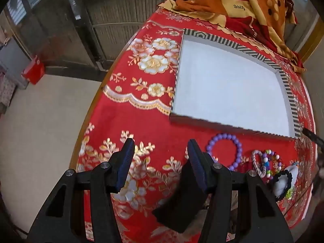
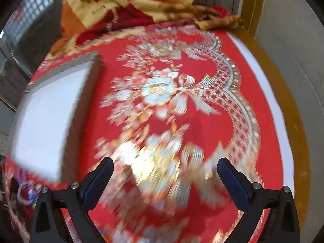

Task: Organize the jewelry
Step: 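Move the left gripper to the brown ribbon and leopard scrunchie bundle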

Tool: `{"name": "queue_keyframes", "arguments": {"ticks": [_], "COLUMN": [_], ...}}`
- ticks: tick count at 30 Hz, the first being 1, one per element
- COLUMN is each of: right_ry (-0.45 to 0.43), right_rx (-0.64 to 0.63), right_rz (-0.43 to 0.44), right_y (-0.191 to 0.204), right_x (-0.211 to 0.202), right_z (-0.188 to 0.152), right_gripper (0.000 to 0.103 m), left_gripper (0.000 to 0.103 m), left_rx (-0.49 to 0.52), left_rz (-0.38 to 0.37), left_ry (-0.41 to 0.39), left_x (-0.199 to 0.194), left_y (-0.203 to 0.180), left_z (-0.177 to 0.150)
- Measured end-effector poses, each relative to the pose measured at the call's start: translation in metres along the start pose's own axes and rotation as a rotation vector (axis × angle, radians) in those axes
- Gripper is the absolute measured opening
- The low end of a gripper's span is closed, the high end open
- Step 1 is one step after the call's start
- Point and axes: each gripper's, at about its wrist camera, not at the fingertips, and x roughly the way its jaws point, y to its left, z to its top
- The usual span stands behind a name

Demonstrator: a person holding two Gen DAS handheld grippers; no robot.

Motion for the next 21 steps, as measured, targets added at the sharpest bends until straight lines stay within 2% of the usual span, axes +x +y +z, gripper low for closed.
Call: {"name": "queue_keyframes", "arguments": {"ticks": [3, 7, 13, 16, 21], "right_ry": [-0.084, -0.117, -0.127, -0.122, -0.126], "right_rx": [-0.011, -0.028, -0.097, -0.092, -0.125], "right_rz": [0.018, 0.071, 0.075, 0.114, 0.091], "right_y": [0.021, 0.052, 0.113, 0.132, 0.157], "right_x": [-0.045, -0.085, -0.104, -0.108, -0.112], "right_z": [-0.020, -0.043, -0.069, -0.077, -0.083], "right_gripper": [0.102, 0.102, 0.102, 0.102, 0.102], "left_gripper": [0.054, 0.054, 0.054, 0.054, 0.054], "left_rx": [0.007, 0.018, 0.059, 0.074, 0.092], "left_rz": [-0.006, -0.025, -0.039, -0.045, -0.048], "left_ry": [0.000, -0.008, -0.027, -0.034, -0.057], "left_x": [-0.004, -0.014, -0.027, -0.032, -0.042], "left_y": [-0.005, -0.017, -0.034, -0.038, -0.043], "left_z": [-0.008, -0.017, -0.031, -0.035, -0.040]}}
